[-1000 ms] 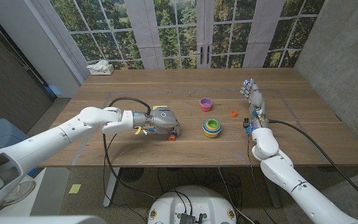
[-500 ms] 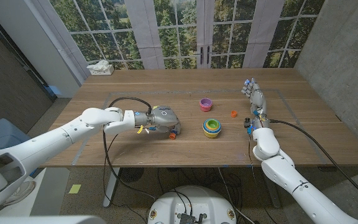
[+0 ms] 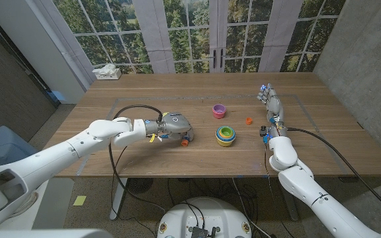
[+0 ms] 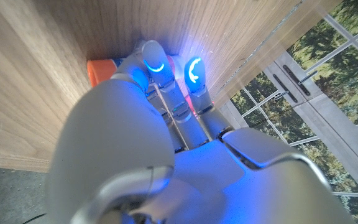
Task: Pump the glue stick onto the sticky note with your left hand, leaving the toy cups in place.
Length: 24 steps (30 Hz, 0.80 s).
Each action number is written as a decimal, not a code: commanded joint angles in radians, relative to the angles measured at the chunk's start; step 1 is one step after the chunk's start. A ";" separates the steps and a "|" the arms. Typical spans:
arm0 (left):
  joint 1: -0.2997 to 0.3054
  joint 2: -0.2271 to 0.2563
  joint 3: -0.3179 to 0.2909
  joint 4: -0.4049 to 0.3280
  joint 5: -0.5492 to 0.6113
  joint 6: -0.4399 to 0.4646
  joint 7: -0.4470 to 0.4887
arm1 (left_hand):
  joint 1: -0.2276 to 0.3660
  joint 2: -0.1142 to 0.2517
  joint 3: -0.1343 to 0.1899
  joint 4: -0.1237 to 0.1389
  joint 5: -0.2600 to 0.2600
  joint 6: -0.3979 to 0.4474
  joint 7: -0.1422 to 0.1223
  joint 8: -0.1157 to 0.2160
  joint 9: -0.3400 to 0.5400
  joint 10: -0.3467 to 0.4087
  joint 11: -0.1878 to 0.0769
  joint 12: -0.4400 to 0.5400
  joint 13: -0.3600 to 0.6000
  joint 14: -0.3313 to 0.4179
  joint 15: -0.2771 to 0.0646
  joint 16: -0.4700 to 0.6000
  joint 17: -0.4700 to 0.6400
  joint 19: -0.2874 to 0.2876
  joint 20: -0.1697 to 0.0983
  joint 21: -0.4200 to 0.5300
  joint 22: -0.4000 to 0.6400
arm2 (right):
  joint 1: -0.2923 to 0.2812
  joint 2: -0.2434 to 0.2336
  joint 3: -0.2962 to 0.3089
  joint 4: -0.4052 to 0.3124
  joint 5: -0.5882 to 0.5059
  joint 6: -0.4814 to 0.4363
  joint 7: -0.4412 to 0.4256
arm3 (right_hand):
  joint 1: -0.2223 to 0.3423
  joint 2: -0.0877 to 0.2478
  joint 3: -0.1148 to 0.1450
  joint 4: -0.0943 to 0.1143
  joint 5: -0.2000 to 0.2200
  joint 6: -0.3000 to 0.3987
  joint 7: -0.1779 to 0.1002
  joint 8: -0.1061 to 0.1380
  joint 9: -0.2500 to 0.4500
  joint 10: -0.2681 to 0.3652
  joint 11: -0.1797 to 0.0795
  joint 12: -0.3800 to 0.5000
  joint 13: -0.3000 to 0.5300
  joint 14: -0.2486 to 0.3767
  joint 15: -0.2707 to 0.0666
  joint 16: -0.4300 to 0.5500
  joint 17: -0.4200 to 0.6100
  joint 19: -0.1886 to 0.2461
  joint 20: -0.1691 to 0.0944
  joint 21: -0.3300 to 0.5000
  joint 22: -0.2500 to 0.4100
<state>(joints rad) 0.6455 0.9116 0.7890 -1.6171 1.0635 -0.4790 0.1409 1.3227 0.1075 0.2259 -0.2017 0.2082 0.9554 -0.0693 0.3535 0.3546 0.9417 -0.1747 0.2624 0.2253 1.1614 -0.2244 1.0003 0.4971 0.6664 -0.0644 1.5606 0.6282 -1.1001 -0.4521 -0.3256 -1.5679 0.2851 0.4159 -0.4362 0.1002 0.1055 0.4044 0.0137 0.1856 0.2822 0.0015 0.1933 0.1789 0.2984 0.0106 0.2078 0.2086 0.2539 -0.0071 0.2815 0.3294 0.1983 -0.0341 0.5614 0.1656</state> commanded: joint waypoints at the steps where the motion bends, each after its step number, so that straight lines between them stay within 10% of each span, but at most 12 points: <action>1: 0.094 -0.024 -0.084 -0.075 -0.124 0.195 0.032 | -0.044 0.029 0.067 0.050 0.009 0.012 0.026 0.070 0.115 0.203 -0.024 0.132 0.317 0.007 -0.003 -0.023 0.026 -0.003 -0.142 0.001 0.003 | -0.001 -0.002 -0.006 -0.003 -0.013 0.007 0.001 | -0.007 0.001 0.003 -0.010 -0.001 0.006 -0.001 0.003 0.004 0.004 0.001 0.005 0.003 0.006 0.002 0.004 0.000 0.006 0.001 -0.006 0.001; 24: 0.160 -0.061 -0.152 -0.209 -0.234 0.395 -0.006 | -0.061 0.023 0.104 0.045 0.011 -0.006 0.034 0.138 0.192 0.211 -0.026 0.144 0.412 0.020 -0.003 -0.070 0.091 -0.003 -0.144 0.000 -0.011 | -0.006 -0.017 -0.004 -0.006 -0.011 0.023 0.029 | -0.006 0.000 0.001 -0.017 -0.001 0.006 -0.001 0.002 0.004 0.006 0.003 0.004 0.003 -0.002 -0.003 0.000 -0.004 0.013 0.002 -0.017 0.001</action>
<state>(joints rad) 0.7707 0.8660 0.6609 -1.7624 0.8784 -0.2271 0.1598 1.3060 0.0909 0.2491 -0.2248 0.2159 0.9359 -0.0499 0.3959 0.3546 0.9453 -0.1712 0.2983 0.2253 1.1740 -0.2266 0.9323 0.5830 0.6665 -0.0644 1.5607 0.6160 -1.1010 -0.4559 -0.3312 -1.5700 0.2730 0.4330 -0.4222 0.1002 0.1055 0.4022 0.0032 0.1856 0.2821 0.0015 0.1933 0.1788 0.2983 0.0107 0.2078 0.2087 0.2538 -0.0071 0.2815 0.3248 0.1995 -0.0327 0.5459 0.1654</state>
